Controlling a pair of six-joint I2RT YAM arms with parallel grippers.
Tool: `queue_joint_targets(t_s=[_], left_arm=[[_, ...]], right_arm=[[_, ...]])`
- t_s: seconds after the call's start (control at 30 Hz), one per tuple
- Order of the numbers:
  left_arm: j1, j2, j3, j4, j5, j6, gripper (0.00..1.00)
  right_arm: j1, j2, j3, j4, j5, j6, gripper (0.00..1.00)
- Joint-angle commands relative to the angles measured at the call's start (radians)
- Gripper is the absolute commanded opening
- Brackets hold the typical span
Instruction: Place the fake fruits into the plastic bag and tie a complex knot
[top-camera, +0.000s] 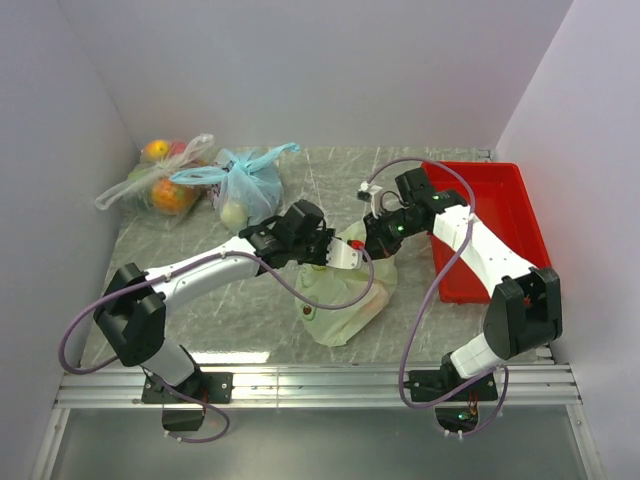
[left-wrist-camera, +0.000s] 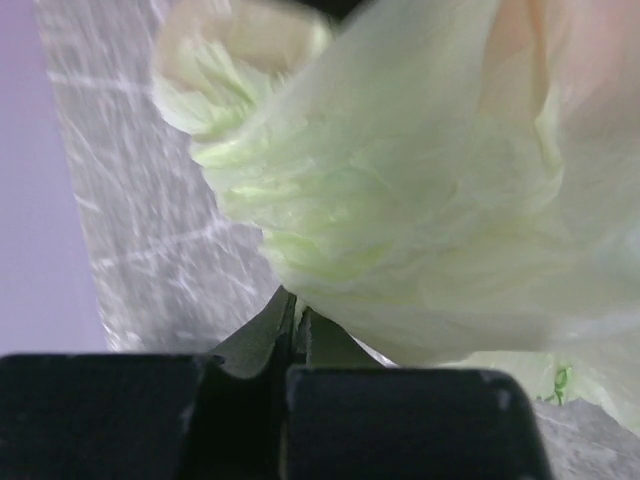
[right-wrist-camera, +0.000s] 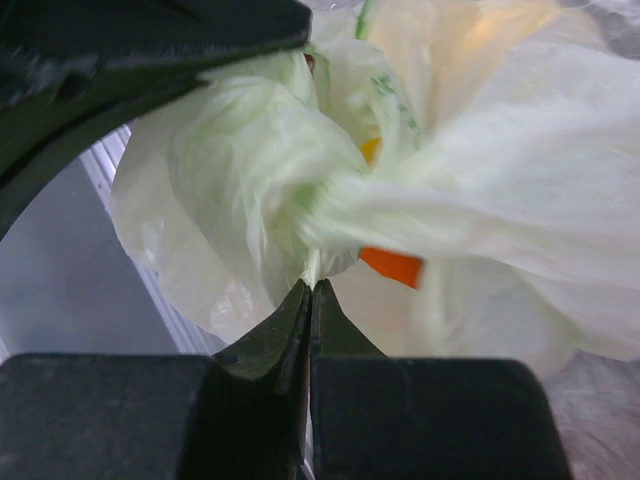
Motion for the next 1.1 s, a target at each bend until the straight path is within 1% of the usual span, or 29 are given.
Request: queue_joint_targets(t_s=[0.0, 0.1, 0.2, 0.27, 0.3, 0.4, 0.47, 0.6, 0.8, 0.87, 0.93, 1.03, 1.07], left_arm=[[0.029, -0.028, -0.071, 0.020, -0.107, -0.074, 0.00], [0.054, -0.056, -0.135, 0.053, -0.119, -0.125, 0.00], [0.081, -0.062, -0.154, 0.050, -0.127, -0.184, 0.00], [0.106, -0.074, -0.181, 0.069, -0.130, -0.194, 0.00], [0.118, -0.080, -0.191, 0.076, -0.130, -0.203, 0.00], [0.166, -0.103, -0.214, 0.078, -0.130, -0.214, 0.00], [0.192, -0.126, -0.227, 0.073, -0.115, -0.214, 0.00], [0.210, -0.160, -0.263, 0.081, -0.113, -0.212, 0.00], [0.261, -0.206, -0.330, 0.090, -0.114, -0.179, 0.00], [0.275, -0.215, -0.345, 0.104, -0.113, -0.174, 0.00], [0.276, -0.220, -0.355, 0.122, -0.104, -0.168, 0.00], [0.276, -0.220, -0.358, 0.176, -0.082, -0.168, 0.00], [0.276, -0.215, -0.356, 0.187, -0.081, -0.171, 0.00]], right_arm=[[-0.056, -0.073, 0.053, -0.035, 0.012, -0.038, 0.00], [-0.113, -0.092, 0.082, -0.052, -0.003, -0.052, 0.00], [-0.162, -0.096, 0.091, -0.073, -0.026, -0.069, 0.00], [-0.188, -0.100, 0.087, -0.078, -0.025, -0.076, 0.00], [-0.221, -0.100, 0.084, -0.078, -0.026, -0.076, 0.00], [-0.274, -0.083, 0.111, -0.095, -0.077, -0.085, 0.00], [-0.286, -0.066, 0.127, -0.115, -0.115, -0.086, 0.00], [-0.298, -0.040, 0.125, -0.147, -0.204, -0.089, 0.00], [-0.324, -0.024, 0.102, -0.171, -0.270, -0.082, 0.00], [-0.330, -0.015, 0.104, -0.197, -0.315, -0.099, 0.00], [-0.332, -0.008, 0.087, -0.178, -0.359, -0.081, 0.00], [-0.331, 0.020, 0.044, -0.097, -0.413, 0.015, 0.00], [-0.329, 0.035, 0.032, -0.066, -0.455, 0.084, 0.00]])
